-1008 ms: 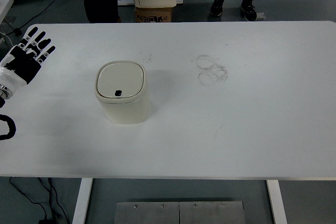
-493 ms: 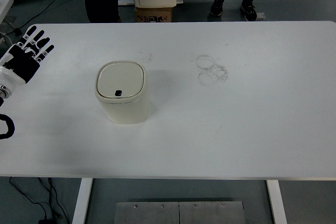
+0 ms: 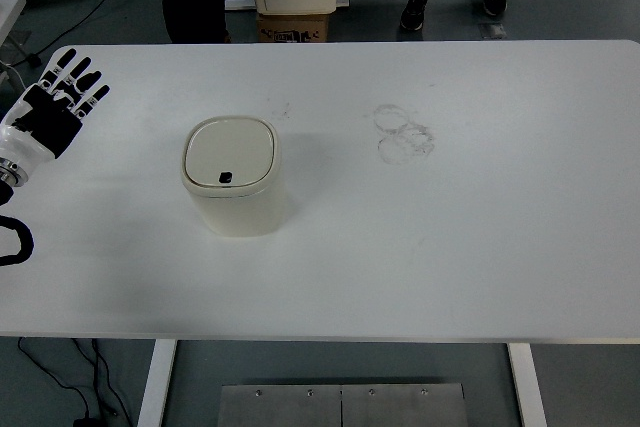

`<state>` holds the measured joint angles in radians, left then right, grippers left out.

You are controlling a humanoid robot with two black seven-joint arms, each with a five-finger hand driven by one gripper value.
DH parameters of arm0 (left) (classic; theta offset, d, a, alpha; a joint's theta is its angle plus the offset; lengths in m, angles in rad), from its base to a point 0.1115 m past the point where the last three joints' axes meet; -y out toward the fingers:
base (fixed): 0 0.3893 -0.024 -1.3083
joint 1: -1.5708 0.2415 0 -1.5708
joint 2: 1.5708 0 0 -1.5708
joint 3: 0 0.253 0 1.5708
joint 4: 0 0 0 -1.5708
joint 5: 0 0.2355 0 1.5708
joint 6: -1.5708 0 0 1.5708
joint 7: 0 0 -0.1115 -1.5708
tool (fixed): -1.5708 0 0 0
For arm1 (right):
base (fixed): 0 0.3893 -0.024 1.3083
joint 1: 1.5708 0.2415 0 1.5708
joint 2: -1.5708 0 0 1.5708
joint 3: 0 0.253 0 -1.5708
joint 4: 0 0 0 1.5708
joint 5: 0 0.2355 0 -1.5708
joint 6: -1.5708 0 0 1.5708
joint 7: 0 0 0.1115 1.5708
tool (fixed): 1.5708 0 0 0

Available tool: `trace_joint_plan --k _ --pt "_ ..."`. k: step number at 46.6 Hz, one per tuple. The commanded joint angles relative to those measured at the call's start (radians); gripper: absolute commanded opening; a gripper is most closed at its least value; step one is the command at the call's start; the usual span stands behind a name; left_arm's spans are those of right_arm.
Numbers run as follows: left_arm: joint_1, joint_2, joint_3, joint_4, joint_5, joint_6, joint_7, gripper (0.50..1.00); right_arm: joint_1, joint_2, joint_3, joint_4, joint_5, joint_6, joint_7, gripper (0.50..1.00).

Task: Open trash can

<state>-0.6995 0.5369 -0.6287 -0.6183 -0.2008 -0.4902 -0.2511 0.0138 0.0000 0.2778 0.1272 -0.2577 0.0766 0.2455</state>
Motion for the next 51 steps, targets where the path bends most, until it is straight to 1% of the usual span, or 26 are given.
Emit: trace_joint_plan --k 1,16,23,29,36,51 --pt "0.0 0.002 0.0 0.0 0.0 -0.001 0.0 1.0 0.0 0.0 0.0 0.0 0.0 0.0 0.0 0.991" --pt "0.006 0.003 0.007 0.002 0.0 0.004 0.001 1.0 0.0 0.0 0.0 0.0 0.0 0.0 0.0 0.991" --pt "0.005 0.009 0.011 0.0 0.0 0.035 0.004 1.0 0.0 0.0 0.0 0.002 0.0 0.0 0.0 0.991" --pt "0.002 0.015 0.011 -0.005 0.001 0.032 0.004 1.0 0.0 0.0 0.0 0.0 0.0 0.0 0.0 0.991" --pt "-0.009 0.029 0.012 -0.034 0.001 0.033 0.006 1.0 0.0 0.0 0.0 0.0 0.0 0.0 0.0 0.991" --pt "-0.02 0.066 0.027 -0.044 0.011 0.035 0.006 1.0 0.0 0.0 0.0 0.0 0.0 0.0 0.0 0.991"
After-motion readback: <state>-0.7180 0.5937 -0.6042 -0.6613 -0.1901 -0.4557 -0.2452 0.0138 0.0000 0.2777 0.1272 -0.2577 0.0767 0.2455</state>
